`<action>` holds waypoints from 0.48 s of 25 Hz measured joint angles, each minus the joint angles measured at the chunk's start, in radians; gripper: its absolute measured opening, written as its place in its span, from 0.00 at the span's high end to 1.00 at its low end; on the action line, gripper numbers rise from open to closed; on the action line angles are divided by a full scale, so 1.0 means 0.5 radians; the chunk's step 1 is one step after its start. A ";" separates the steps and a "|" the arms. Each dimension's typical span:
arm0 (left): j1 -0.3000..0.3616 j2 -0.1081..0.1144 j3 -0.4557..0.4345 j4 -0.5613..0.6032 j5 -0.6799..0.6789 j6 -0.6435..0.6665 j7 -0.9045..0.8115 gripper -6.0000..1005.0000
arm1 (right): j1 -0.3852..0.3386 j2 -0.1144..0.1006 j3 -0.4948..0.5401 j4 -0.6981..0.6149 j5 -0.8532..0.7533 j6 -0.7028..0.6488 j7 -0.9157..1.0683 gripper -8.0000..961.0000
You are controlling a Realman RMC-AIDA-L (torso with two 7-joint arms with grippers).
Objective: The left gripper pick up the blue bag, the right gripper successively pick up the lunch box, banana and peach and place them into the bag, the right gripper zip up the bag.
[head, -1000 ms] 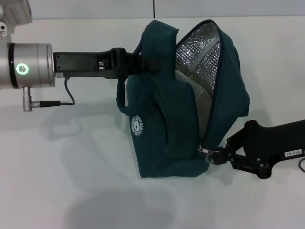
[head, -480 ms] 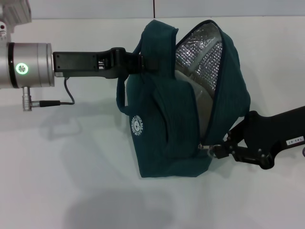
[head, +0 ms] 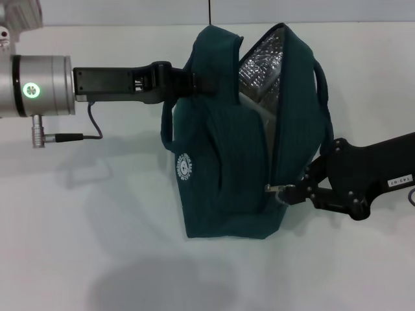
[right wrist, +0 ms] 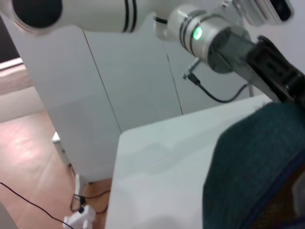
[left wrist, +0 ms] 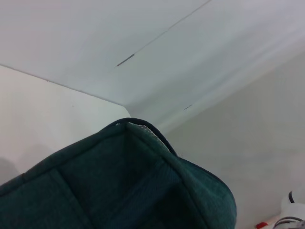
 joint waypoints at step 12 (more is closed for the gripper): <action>-0.008 0.003 0.000 0.000 0.000 -0.026 -0.004 0.96 | -0.002 0.021 0.002 0.020 -0.127 -0.005 0.115 0.95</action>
